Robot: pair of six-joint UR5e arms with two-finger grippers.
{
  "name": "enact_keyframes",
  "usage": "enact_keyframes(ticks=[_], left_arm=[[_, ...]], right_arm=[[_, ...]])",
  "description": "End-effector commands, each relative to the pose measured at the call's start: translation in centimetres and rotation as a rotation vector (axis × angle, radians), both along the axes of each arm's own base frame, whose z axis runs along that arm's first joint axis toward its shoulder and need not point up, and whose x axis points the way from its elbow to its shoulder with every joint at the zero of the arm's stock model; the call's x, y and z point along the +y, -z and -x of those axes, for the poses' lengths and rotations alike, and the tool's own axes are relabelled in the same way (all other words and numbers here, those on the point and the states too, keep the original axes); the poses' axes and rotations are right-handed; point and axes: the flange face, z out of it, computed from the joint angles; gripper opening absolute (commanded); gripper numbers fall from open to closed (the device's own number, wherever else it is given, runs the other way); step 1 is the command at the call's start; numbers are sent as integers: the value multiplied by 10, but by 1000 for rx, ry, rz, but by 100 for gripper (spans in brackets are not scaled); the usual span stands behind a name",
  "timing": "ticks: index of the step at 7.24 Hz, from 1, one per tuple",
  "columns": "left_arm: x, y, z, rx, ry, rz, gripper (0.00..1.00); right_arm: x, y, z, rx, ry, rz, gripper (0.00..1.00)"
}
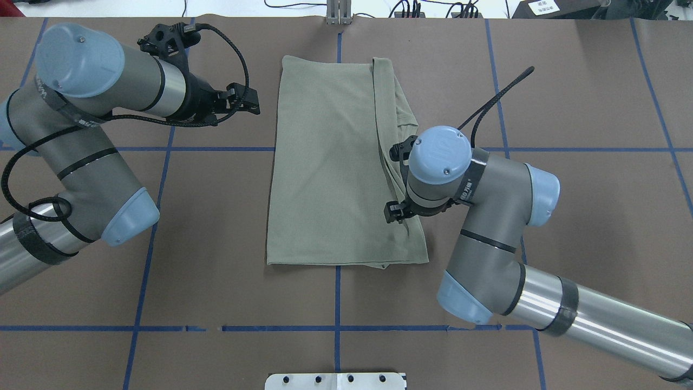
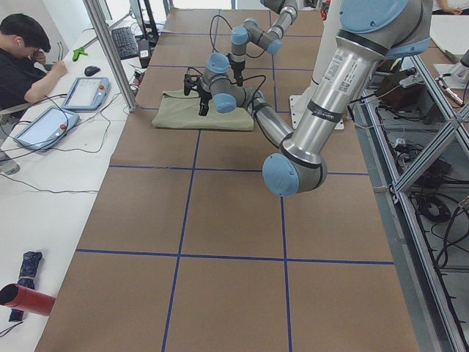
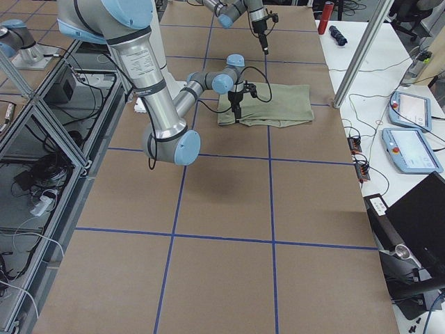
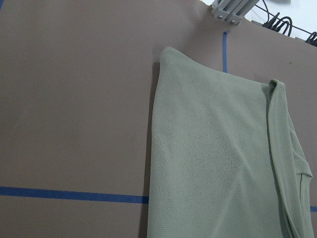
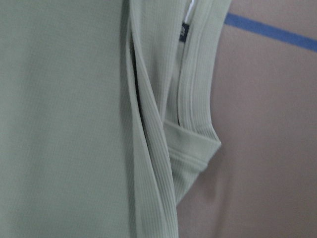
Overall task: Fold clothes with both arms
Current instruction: 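Press and slide the right gripper along the folded edge away from the robot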
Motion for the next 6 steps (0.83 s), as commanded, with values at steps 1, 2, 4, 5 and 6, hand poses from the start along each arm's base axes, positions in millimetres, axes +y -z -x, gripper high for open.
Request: enact_keyframes(ticks=[1,2,4,5,6], left_arm=[[-1,-3,-1,-4,0,4,100],[-1,-2,-1,3,0,-3,100],[0,2,0,12,0,-13,100],[0,2,0,12,0,-13,100],[-1,1,-1,11,0,-12,100]], right_arm=[[-36,9,1,15,-2,-26,100],[-49,8,-3,24,4,-40,100],[-71,5,17,35,8,-42,100],[-76,-3,24,14,7,-51,100],[-77,-6,26,17,8,-47,100]])
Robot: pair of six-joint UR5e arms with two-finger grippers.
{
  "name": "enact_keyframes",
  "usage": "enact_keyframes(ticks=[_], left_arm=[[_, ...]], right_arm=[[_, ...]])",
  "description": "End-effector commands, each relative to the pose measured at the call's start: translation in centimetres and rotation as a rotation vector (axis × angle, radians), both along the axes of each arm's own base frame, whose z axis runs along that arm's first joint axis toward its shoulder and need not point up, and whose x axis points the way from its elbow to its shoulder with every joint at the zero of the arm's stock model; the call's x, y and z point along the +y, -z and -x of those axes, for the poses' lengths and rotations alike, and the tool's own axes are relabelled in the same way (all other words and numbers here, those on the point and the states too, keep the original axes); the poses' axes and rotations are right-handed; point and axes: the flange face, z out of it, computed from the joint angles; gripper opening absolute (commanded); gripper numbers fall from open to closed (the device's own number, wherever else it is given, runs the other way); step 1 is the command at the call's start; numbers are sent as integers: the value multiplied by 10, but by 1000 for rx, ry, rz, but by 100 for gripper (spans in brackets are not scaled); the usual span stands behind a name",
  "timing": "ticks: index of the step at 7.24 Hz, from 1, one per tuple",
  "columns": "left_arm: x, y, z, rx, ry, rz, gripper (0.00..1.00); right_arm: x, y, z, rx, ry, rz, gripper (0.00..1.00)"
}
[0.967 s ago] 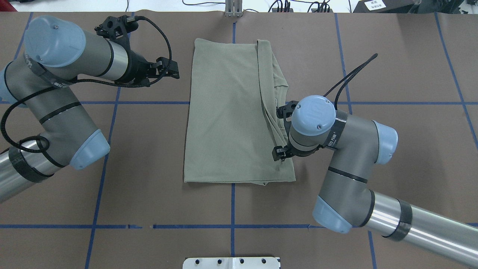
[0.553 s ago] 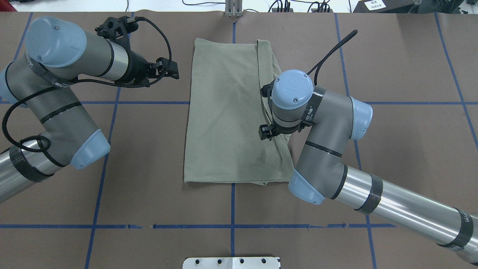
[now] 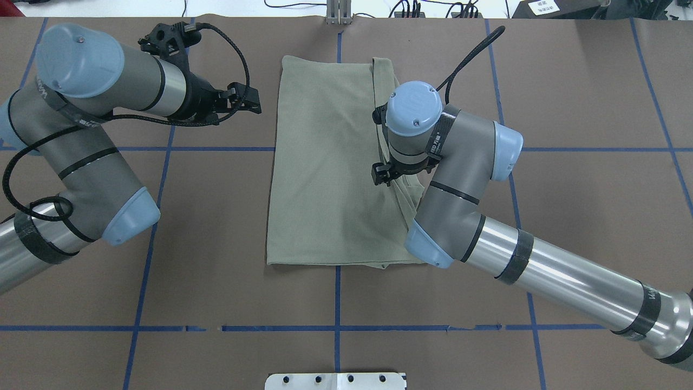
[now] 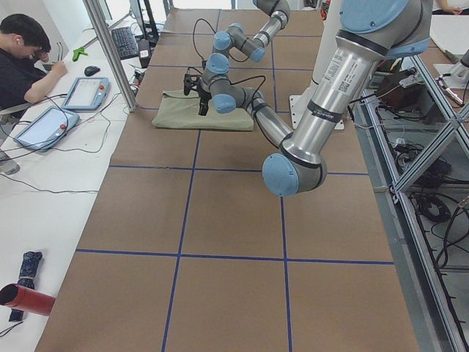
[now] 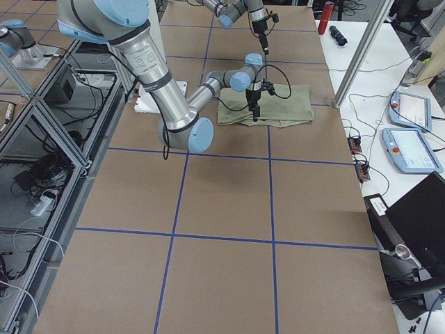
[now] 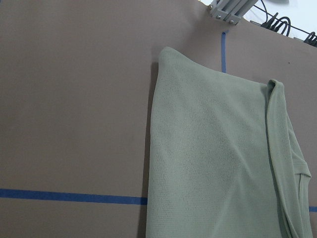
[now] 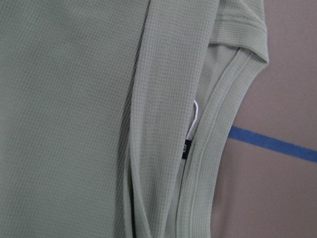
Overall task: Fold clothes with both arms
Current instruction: 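Press and slide the right gripper along the folded edge away from the robot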
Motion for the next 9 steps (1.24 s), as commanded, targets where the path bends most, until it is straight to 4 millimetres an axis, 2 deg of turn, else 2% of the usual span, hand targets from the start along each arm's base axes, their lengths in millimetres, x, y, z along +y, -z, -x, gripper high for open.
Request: enact_keyframes(ticks=[1,3,5,7,8,9], left_arm=[[0,0,0,0,0,0,100],[0,0,0,0,0,0,100],[0,0,0,0,0,0,100],[0,1,-1,2,-1,0,100],[0,1,-1,2,-1,0,100],[0,3,-1,4,-1,-2,100]], right_arm=[[-4,-8,7,1,3,2,100],[-4,-13,7,2,10,11,100],[-10,-22,-2,0,12,35,100],[-12,-47,-15,12,13,66,100],[-22,-51,-30,9,0,73,100],[-33,-70,-56,12,21,73,100]])
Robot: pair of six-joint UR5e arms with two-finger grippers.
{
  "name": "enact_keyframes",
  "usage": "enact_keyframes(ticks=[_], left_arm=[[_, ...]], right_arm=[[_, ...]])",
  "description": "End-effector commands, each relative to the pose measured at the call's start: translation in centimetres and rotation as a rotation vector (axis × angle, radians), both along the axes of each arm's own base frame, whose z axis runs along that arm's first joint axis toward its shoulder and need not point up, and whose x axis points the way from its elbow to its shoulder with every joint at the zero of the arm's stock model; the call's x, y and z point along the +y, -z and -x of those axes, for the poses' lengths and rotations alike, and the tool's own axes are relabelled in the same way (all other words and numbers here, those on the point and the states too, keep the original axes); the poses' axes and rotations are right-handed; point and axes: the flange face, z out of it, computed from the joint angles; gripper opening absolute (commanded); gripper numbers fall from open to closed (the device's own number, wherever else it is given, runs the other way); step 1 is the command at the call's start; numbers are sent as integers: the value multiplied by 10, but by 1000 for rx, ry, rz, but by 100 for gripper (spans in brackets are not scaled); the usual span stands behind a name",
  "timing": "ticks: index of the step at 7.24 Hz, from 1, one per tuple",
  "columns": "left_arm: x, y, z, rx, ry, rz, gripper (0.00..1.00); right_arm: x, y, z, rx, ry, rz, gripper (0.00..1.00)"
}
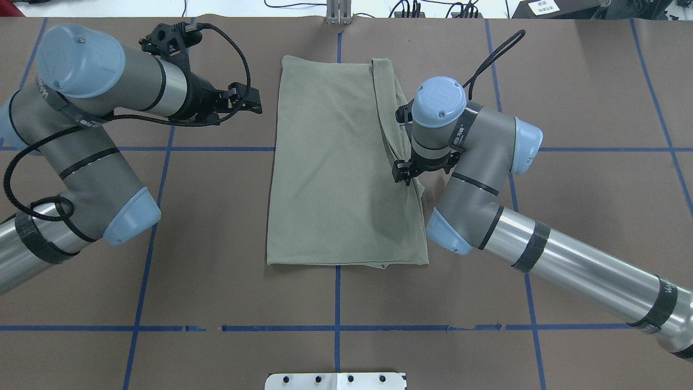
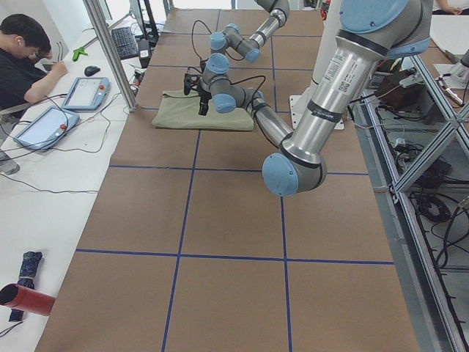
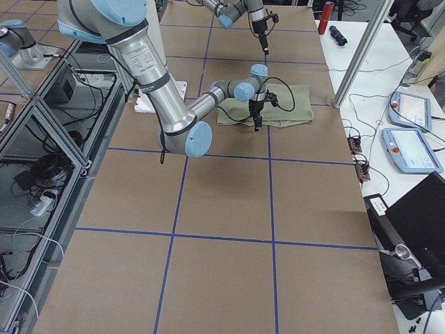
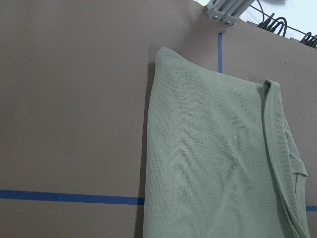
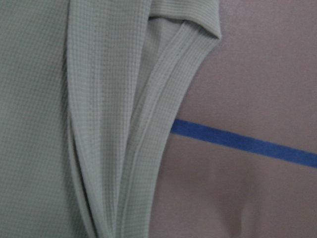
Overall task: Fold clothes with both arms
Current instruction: 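Press and slide the right gripper along the folded edge away from the robot, then slide the right gripper along the shirt's side edge toward the far corner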
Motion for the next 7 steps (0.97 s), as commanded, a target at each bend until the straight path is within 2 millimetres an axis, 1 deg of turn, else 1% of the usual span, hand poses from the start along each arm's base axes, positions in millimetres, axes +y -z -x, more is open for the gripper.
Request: enact_keyframes(ticks=[1,3,4,5,6,7], left_arm=[[0,2,0,3,0,-1,100],[1,4,0,5,-1,-2,100],[0,2,0,2,0,0,100],[0,2,0,3,2,-2,100],[0,2,0,2,3,-2,100],[-1,7,0,5,4,-6,100]], right_arm=[[-7,-31,-50,1,23,-13,100],[-17,2,-74,-66,9,-17,100],[-23,12,-72,-73,-2,-21,100],[-39,25,-60,-72,-2,-29,100],[-61,38,-38,-57,-7,-23,100],[-84,51,-14,-56,-11,-34,100]])
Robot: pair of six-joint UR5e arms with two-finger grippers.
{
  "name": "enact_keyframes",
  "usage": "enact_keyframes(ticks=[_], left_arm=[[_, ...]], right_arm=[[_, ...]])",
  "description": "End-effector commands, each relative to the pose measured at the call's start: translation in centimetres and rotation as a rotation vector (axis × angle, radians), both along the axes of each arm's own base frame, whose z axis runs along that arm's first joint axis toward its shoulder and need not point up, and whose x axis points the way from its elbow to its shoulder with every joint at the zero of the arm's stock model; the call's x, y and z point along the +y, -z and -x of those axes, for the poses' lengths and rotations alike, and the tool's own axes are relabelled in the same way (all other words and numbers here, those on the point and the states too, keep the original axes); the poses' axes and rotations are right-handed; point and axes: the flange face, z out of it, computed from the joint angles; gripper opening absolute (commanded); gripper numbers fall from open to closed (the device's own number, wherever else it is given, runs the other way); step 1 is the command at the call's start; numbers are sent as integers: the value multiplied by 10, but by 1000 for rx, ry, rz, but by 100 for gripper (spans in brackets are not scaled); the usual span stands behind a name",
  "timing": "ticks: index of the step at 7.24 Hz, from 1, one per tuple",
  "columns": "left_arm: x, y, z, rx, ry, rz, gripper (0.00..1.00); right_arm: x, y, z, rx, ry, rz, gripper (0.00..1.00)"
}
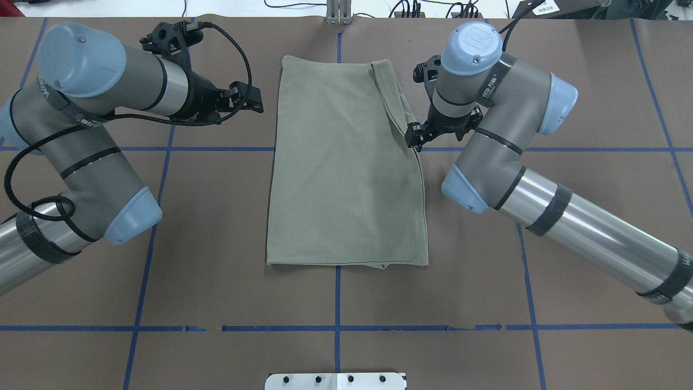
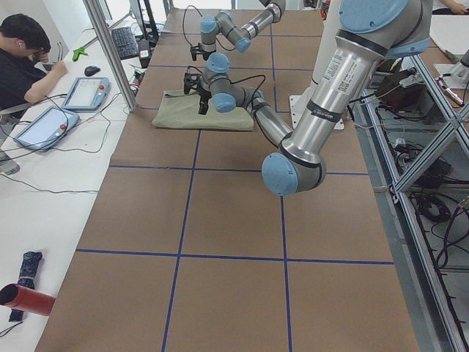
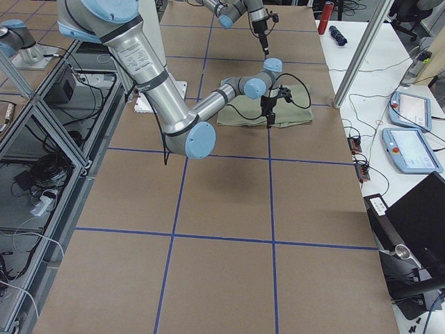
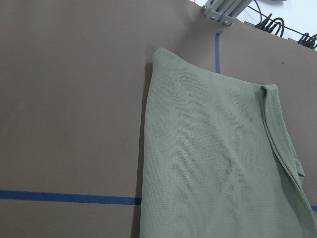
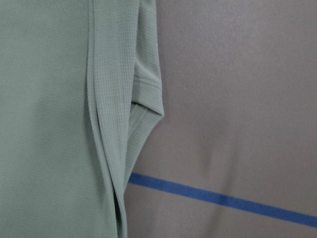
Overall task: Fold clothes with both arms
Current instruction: 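Slide the right gripper along the shirt's side edge toward the far corner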
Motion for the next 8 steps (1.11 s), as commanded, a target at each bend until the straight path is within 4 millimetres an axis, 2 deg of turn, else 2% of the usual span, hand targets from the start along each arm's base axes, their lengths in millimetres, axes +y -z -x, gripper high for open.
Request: enact_keyframes(ticks=[1,2,4,8], left_arm=[[-1,9,0,8,3,-10,100],[0,16,-1,17,4,-18,100],[0,21,0,22,4,-23,100],[1,23,0,25,2,-27,100]], right_arm=[[-38,16,41,-8,-4,-19,100],[-42,10,47,-4,-2,-18,100],[-55,13,61,25,-7,-10,100],[-55,-7,64,54,16,-7,100]])
